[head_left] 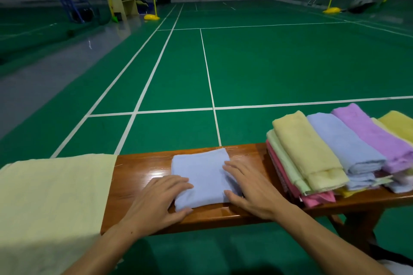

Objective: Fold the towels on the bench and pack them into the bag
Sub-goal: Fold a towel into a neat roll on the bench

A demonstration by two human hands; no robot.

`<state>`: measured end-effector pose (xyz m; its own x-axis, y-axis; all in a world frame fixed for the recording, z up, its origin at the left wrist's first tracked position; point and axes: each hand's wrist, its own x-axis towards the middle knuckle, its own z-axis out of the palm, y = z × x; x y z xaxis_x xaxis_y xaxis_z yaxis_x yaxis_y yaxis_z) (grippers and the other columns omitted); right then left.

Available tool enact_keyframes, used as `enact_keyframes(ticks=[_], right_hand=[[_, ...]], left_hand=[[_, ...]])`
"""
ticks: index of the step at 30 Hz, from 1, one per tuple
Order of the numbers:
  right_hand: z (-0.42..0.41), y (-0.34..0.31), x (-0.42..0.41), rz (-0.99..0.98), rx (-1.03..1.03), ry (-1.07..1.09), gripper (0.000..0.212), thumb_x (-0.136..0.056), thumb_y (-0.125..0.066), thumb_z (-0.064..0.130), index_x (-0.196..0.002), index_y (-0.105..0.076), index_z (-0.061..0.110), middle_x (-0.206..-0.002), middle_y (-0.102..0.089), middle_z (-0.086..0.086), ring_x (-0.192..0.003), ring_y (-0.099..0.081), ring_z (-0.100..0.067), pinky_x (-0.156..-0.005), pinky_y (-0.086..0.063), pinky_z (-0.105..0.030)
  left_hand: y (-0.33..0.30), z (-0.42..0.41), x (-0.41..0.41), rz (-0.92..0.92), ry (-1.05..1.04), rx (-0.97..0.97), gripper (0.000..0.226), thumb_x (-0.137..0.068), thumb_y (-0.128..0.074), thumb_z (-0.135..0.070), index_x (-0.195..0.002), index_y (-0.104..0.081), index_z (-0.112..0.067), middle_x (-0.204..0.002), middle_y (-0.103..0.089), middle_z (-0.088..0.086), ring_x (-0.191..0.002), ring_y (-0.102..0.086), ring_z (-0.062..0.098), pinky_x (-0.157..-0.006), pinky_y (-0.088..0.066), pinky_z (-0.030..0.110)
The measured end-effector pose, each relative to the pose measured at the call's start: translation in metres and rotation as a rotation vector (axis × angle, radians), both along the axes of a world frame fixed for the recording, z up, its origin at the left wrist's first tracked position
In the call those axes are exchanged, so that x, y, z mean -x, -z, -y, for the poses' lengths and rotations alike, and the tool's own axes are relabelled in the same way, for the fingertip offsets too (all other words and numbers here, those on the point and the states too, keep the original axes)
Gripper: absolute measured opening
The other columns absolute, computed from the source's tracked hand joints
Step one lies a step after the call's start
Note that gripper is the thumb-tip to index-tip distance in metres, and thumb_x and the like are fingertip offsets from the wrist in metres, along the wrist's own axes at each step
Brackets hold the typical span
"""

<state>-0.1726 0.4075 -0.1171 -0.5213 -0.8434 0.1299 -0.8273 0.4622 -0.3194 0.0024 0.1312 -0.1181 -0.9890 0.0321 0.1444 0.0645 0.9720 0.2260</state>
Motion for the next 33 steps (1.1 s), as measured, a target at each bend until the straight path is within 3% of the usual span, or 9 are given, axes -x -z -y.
enact_keyframes(ticks=[4,10,14,17,21,26,31,33], right_hand=[[0.004,-0.003,-0.007,0.034,0.034,-0.122,0.051,-0.102,-0.049,0.063,-0.141,-0.056,0.030,-0.158,-0.048,0.010,-0.149,-0.037,-0.007,-0.122,-0.034,-0.036],[0.010,-0.004,0.000,0.059,0.000,-0.112,0.055,-0.089,-0.063,0.064,-0.134,-0.054,0.034,-0.154,-0.049,0.013,-0.141,-0.044,-0.010,-0.116,-0.041,-0.035],[0.018,-0.002,0.005,0.023,-0.012,-0.099,0.058,-0.086,-0.063,0.059,-0.136,-0.050,0.032,-0.146,-0.052,0.012,-0.133,-0.048,-0.012,-0.108,-0.046,-0.036],[0.024,-0.004,0.005,-0.048,-0.045,-0.095,0.061,-0.085,-0.059,0.051,-0.141,-0.048,0.030,-0.144,-0.053,0.009,-0.129,-0.048,-0.012,-0.106,-0.047,-0.033],[0.030,-0.002,0.006,-0.108,-0.050,-0.056,0.056,-0.085,-0.057,0.038,-0.139,-0.050,0.024,-0.137,-0.059,0.002,-0.124,-0.054,-0.019,-0.104,-0.047,-0.037],[0.032,-0.010,0.002,0.089,0.110,0.093,0.034,-0.091,-0.050,0.042,-0.119,-0.061,0.026,-0.110,-0.069,0.004,-0.098,-0.060,-0.019,-0.086,-0.052,-0.042],[0.025,-0.013,-0.001,0.288,0.247,0.144,0.018,-0.086,-0.054,0.048,-0.100,-0.058,0.036,-0.093,-0.065,0.016,-0.084,-0.060,-0.008,-0.073,-0.053,-0.043],[0.024,-0.014,-0.002,0.351,0.300,0.168,0.016,-0.087,-0.057,0.048,-0.097,-0.060,0.036,-0.091,-0.066,0.016,-0.084,-0.061,-0.008,-0.072,-0.054,-0.043]], left_hand=[[0.003,0.002,0.004,0.042,0.016,0.021,0.062,-0.092,-0.047,-0.082,-0.146,-0.048,-0.051,-0.157,-0.044,-0.029,-0.147,-0.036,-0.005,-0.122,-0.033,0.030],[-0.002,0.014,0.016,0.044,0.045,0.012,0.054,-0.087,-0.063,-0.060,-0.138,-0.052,-0.048,-0.152,-0.051,-0.027,-0.140,-0.047,-0.002,-0.112,-0.036,0.022],[-0.005,0.018,0.022,0.034,0.041,0.049,0.050,-0.084,-0.063,-0.044,-0.133,-0.052,-0.047,-0.149,-0.055,-0.024,-0.135,-0.053,0.001,-0.111,-0.045,0.030],[-0.004,0.019,0.027,-0.027,0.002,0.004,0.039,-0.091,-0.060,-0.044,-0.131,-0.058,-0.044,-0.138,-0.065,-0.023,-0.122,-0.063,0.004,-0.103,-0.050,0.031],[-0.001,0.025,0.028,-0.003,-0.080,-0.225,0.033,-0.100,-0.053,-0.049,-0.133,-0.057,-0.049,-0.113,-0.072,-0.023,-0.098,-0.066,0.002,-0.083,-0.060,0.036],[-0.007,0.025,0.025,-0.007,-0.107,-0.389,0.020,-0.098,-0.053,-0.051,-0.115,-0.061,-0.044,-0.103,-0.070,-0.027,-0.091,-0.067,0.000,-0.073,-0.059,0.037],[-0.009,0.023,0.021,-0.039,-0.149,-0.460,0.010,-0.101,-0.061,-0.043,-0.109,-0.065,-0.040,-0.099,-0.069,-0.024,-0.088,-0.066,0.005,-0.067,-0.056,0.030],[-0.010,0.022,0.019,-0.068,-0.182,-0.455,0.015,-0.098,-0.058,-0.050,-0.103,-0.066,-0.038,-0.092,-0.068,-0.021,-0.084,-0.065,0.006,-0.066,-0.055,0.034]])
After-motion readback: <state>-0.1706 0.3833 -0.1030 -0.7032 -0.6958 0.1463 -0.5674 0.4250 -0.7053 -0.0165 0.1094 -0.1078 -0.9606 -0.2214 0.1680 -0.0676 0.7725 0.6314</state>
